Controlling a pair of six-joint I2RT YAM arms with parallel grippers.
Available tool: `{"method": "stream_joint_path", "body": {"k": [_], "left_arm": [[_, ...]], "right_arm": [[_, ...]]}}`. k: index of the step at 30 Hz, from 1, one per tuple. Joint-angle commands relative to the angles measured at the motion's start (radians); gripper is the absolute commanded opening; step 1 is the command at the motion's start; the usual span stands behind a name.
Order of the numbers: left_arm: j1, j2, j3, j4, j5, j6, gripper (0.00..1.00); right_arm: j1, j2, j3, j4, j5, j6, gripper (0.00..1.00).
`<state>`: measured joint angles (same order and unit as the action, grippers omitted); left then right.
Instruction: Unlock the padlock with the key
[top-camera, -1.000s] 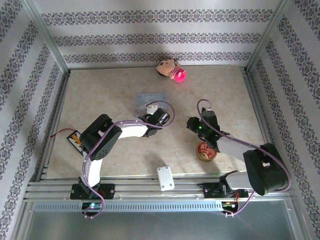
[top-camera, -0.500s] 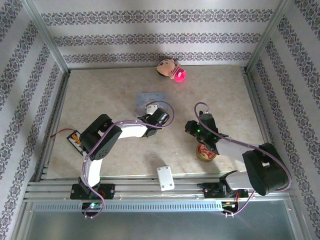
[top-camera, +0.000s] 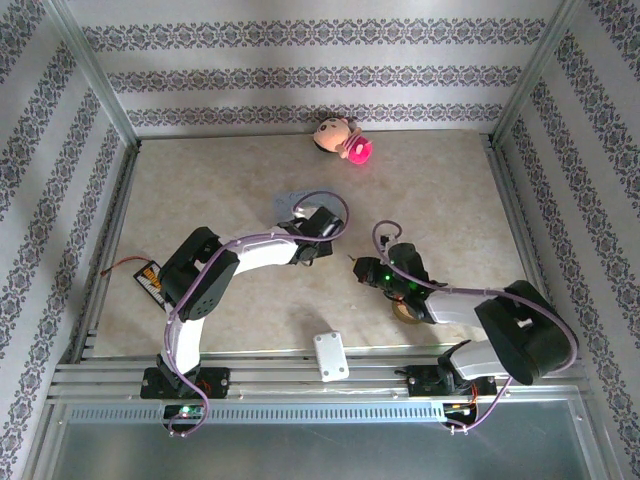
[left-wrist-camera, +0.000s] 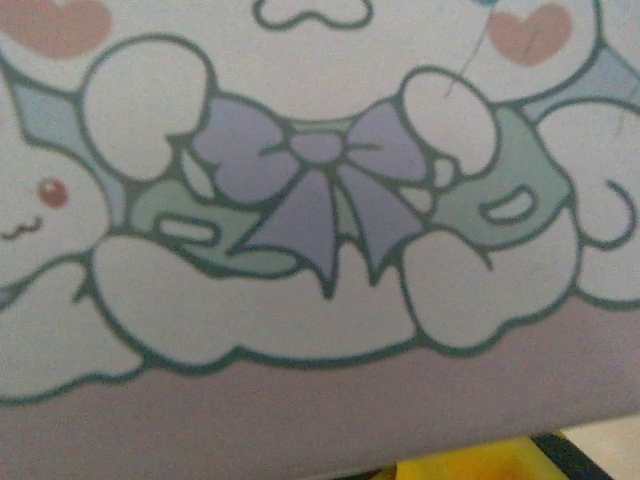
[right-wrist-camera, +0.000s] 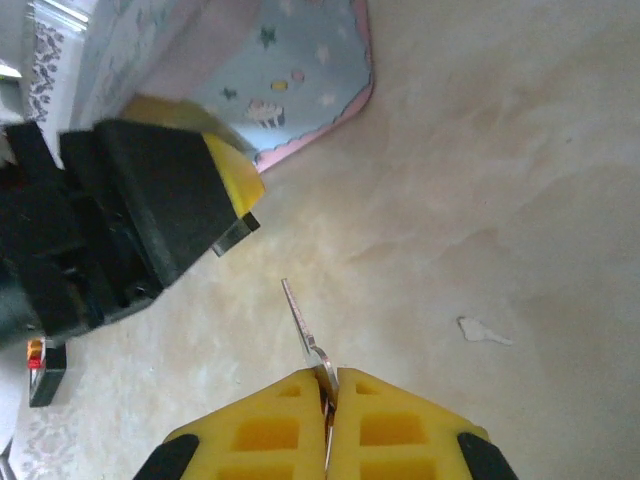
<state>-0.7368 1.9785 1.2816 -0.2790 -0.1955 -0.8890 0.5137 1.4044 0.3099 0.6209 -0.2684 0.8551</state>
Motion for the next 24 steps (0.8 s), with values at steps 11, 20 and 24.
{"method": "stream_joint_path", "body": {"k": [11,20,24], "left_arm": [[0.066,-0.09,0.013,-0.02,0.175,-0.13,0.14],[0.082,-0.106,-0.001,0.011,0.223,-0.156,0.14],[0.086,-0.119,-0.01,0.014,0.237,-0.166,0.14]], "right_arm": [[0.122,0.268,0.023,0.417,-0.054,-0.039,0.0],[0.134,0.273,0.0,0.423,0.053,-0.024,0.0],[0.134,0.3,0.003,0.473,0.061,-0.011,0.0]]}}
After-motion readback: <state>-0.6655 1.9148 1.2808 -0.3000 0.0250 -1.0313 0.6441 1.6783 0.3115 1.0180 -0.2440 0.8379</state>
